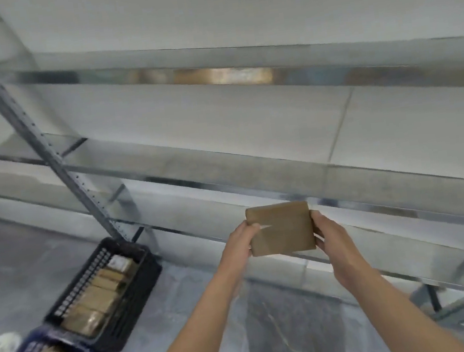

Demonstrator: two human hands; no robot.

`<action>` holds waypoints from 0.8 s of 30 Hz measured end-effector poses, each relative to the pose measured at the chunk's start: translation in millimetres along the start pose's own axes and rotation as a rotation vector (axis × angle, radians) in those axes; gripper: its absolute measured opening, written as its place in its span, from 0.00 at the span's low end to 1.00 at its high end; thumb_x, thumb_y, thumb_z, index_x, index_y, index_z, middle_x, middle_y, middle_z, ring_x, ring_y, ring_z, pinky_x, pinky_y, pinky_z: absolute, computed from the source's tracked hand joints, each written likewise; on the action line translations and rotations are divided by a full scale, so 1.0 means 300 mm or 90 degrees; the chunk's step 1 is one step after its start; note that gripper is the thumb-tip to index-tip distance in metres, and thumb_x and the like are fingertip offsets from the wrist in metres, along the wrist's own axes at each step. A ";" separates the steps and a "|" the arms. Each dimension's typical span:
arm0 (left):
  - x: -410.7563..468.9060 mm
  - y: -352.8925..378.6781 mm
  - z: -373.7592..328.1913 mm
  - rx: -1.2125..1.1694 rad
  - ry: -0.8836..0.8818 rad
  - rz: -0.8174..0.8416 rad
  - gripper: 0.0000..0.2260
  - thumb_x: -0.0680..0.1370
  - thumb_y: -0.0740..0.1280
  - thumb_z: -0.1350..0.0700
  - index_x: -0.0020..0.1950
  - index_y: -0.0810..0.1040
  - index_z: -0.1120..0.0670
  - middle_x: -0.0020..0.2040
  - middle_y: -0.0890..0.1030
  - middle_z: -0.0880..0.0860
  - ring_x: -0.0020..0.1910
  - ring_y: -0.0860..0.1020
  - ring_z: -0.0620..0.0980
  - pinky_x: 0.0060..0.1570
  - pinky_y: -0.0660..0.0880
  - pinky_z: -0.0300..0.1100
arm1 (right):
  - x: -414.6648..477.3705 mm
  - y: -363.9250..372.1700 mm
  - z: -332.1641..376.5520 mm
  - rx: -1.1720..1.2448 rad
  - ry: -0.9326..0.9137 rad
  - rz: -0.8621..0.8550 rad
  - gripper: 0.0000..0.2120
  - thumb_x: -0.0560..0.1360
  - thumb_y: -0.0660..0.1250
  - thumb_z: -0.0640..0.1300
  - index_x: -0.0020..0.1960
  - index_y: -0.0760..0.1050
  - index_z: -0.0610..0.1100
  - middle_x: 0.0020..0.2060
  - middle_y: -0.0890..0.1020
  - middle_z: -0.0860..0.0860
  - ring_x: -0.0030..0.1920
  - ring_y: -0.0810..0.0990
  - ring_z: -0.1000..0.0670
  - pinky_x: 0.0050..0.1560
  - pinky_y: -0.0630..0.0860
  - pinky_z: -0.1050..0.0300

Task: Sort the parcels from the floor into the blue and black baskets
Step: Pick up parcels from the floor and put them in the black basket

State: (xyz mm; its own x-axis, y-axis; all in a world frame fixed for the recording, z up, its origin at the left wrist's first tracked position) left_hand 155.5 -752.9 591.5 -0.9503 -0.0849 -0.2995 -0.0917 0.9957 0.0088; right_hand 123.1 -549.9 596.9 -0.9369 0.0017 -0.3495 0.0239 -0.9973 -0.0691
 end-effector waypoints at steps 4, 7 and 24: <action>-0.068 -0.259 0.023 -0.034 0.003 -0.061 0.12 0.86 0.61 0.53 0.62 0.83 0.50 0.53 0.86 0.46 0.51 0.82 0.42 0.50 0.77 0.35 | -0.029 0.265 0.029 -0.031 -0.026 0.063 0.16 0.89 0.54 0.52 0.52 0.80 0.55 0.52 0.82 0.58 0.54 0.80 0.57 0.60 0.72 0.55; -0.119 -0.424 0.051 -0.058 -0.001 -0.100 0.12 0.86 0.61 0.53 0.63 0.83 0.48 0.57 0.86 0.46 0.54 0.82 0.43 0.49 0.77 0.32 | -0.045 0.434 0.024 -0.062 -0.018 0.110 0.16 0.88 0.55 0.53 0.56 0.81 0.54 0.55 0.83 0.56 0.57 0.80 0.56 0.65 0.73 0.52; -0.078 -1.097 0.224 -0.151 -0.132 -0.360 0.31 0.76 0.67 0.36 0.78 0.71 0.43 0.73 0.75 0.46 0.68 0.75 0.45 0.68 0.72 0.46 | 0.157 1.250 -0.032 -0.128 0.028 0.359 0.16 0.87 0.56 0.53 0.53 0.81 0.49 0.63 0.82 0.45 0.59 0.81 0.50 0.69 0.74 0.46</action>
State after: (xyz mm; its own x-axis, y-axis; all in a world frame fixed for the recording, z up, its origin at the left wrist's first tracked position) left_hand 227.8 -1076.4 531.5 -0.6609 -0.5622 -0.4971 -0.6475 0.7621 -0.0011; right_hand 91.1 -923.2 545.4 -0.7453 -0.5163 -0.4218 0.5827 -0.8119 -0.0358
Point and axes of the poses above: each hand's wrist, its own x-axis towards the middle knuckle, its own y-axis out of the palm, z = x × y, the point moved 3 cm from there along x, towards the middle knuckle
